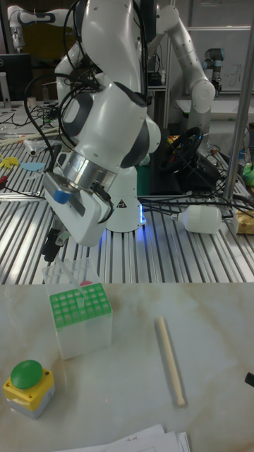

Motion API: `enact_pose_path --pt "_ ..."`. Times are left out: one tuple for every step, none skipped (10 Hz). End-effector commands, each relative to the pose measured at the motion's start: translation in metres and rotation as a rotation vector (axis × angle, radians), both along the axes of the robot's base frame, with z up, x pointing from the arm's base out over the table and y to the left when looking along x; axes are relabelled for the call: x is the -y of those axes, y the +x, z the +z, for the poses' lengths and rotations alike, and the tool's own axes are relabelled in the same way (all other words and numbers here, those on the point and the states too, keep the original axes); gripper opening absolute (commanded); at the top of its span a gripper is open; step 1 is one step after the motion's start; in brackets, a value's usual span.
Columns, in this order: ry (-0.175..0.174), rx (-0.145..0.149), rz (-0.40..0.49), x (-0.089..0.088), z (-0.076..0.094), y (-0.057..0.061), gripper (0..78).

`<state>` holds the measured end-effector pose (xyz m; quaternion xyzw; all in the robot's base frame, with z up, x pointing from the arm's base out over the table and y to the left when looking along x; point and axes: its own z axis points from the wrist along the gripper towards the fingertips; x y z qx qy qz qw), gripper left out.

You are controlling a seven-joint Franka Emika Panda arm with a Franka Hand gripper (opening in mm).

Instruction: Insert a large pipette tip into the holder for large pipette tips

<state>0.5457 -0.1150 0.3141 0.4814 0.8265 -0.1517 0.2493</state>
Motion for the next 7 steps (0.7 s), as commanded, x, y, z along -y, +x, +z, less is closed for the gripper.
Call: enact_pose_path --pt "0.007 0.005 -0.006 0.0019 0.0031 0.0024 1.2" --pt "0.006 0.007 -0.009 0.0019 0.0032 0.0025 1.2" --pt "0.005 0.006 -0.008 0.0019 0.0032 0.0025 1.2" --pt "0.005 0.006 -0.008 0.0019 0.0032 0.0026 1.2" --pt "0.004 0.007 -0.009 0.0018 0.0031 0.0027 1.2" --pt "0.001 0.007 -0.006 0.0017 0.003 0.0026 1.2" --pt "-0.001 0.006 -0.003 0.0016 0.0027 0.0026 1.2"
